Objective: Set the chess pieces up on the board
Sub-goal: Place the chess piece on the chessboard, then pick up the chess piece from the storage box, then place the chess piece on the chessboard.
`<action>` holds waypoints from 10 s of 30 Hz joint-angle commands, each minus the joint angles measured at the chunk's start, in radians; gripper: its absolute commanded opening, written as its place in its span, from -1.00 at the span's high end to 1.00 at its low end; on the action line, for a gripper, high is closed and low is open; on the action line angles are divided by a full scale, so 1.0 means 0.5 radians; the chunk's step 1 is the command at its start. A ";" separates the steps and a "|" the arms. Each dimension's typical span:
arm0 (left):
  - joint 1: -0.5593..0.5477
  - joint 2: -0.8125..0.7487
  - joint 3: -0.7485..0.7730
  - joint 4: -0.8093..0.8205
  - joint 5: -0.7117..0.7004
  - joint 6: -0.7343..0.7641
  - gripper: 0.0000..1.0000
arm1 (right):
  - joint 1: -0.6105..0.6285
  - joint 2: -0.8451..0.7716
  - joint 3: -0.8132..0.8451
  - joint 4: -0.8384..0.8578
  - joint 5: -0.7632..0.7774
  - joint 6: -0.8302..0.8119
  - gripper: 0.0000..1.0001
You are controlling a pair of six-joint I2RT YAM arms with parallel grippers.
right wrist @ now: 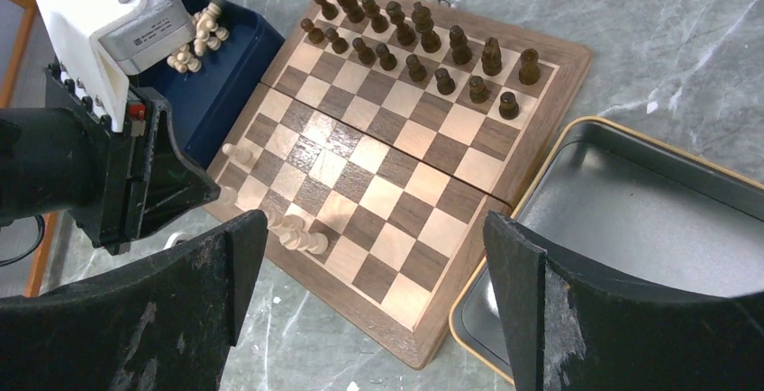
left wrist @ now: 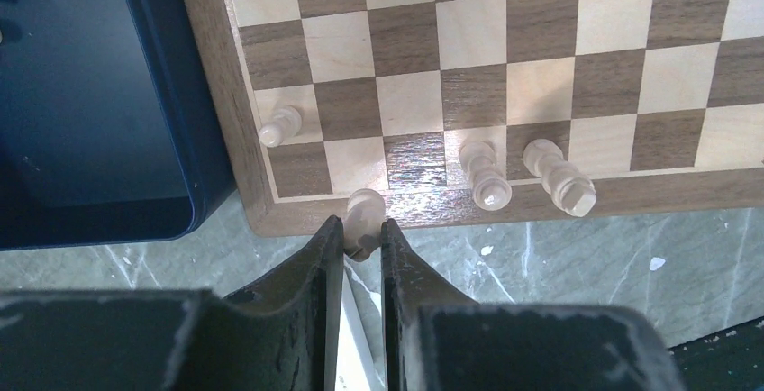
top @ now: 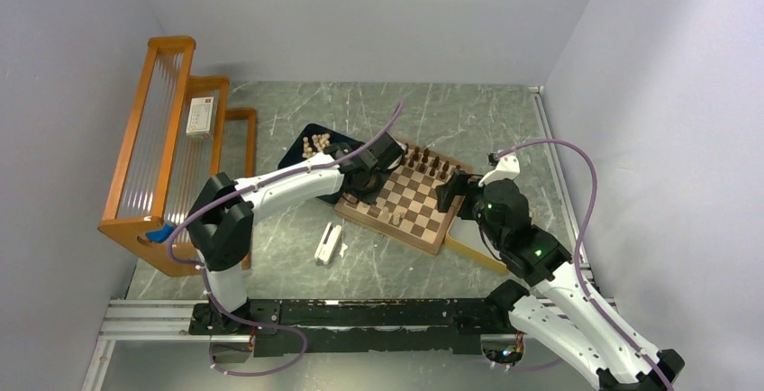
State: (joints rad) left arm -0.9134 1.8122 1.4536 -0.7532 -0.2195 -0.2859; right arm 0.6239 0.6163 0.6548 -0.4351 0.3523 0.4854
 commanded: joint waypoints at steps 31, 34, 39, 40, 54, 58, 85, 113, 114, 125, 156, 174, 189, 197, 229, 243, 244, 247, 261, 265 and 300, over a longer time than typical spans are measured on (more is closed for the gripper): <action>0.020 0.126 -0.116 0.201 -0.112 -0.032 0.74 | 0.007 0.008 0.036 0.020 0.016 -0.007 -0.89; 0.020 0.122 -0.133 0.210 -0.096 -0.038 0.73 | 0.009 -0.001 0.024 0.020 0.017 -0.004 -0.89; 0.019 0.134 -0.140 0.225 -0.064 -0.044 0.73 | 0.007 0.006 0.016 0.032 0.013 -0.001 -0.89; 0.017 0.135 -0.139 0.224 -0.056 -0.045 0.73 | 0.009 0.011 0.016 0.033 0.012 -0.004 -0.89; 0.020 0.156 -0.140 0.208 -0.055 -0.056 0.69 | 0.007 0.003 0.006 0.033 0.001 0.013 -0.89; 0.020 0.157 -0.148 0.205 -0.057 -0.060 0.57 | 0.008 0.007 0.010 0.031 0.004 0.014 -0.89; 0.018 0.156 0.081 0.111 -0.095 -0.021 0.09 | 0.007 0.030 -0.004 0.075 -0.021 0.006 -0.89; 0.770 0.081 0.398 0.129 -0.002 0.162 0.24 | 0.009 0.171 0.007 0.187 -0.054 -0.040 -0.89; 0.811 0.093 0.400 0.150 0.007 0.164 0.23 | 0.007 0.190 0.014 0.184 -0.054 -0.041 -0.89; 1.041 0.329 0.587 0.121 0.219 0.188 0.24 | 0.007 0.219 -0.015 0.261 -0.086 -0.051 -0.89; 1.158 0.609 0.437 0.192 0.336 0.295 0.39 | 0.007 0.341 -0.026 0.323 -0.090 -0.042 -0.89; 1.158 0.695 0.480 0.193 0.337 0.319 0.45 | 0.008 0.342 -0.014 0.306 -0.085 -0.049 -0.89; 1.158 0.669 0.488 0.173 0.339 0.325 0.56 | 0.007 0.335 -0.042 0.311 -0.081 -0.043 -0.89; 1.136 0.538 0.455 0.128 0.346 0.302 0.64 | 0.007 0.341 -0.036 0.305 -0.093 -0.036 -0.89; 0.409 -0.017 0.060 0.272 0.327 0.147 0.66 | 0.007 0.243 0.043 0.109 -0.027 -0.060 -0.89; 0.122 0.113 0.037 0.301 0.154 0.059 0.65 | 0.008 0.265 0.040 0.123 -0.024 -0.051 -0.89; 0.116 0.122 0.031 0.301 0.135 0.059 0.64 | 0.007 0.270 0.038 0.126 -0.026 -0.048 -0.89; 0.113 0.137 0.001 0.322 0.086 0.053 0.64 | 0.009 0.274 0.028 0.134 -0.038 -0.037 -0.89; 0.114 0.226 -0.021 0.328 0.074 0.054 0.63 | 0.007 0.254 0.007 0.130 -0.034 -0.035 -0.89; 0.115 0.241 -0.014 0.322 0.059 0.057 0.63 | 0.010 0.248 0.007 0.131 -0.029 -0.042 -0.89; 0.115 0.366 0.069 0.253 0.041 0.072 0.41 | 0.007 0.243 -0.035 0.149 -0.016 -0.038 -0.89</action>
State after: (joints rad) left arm -0.8520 1.9827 1.4624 -0.6174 -0.1783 -0.2504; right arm 0.6239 0.7483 0.6468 -0.3714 0.3290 0.4644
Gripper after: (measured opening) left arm 0.281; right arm 0.946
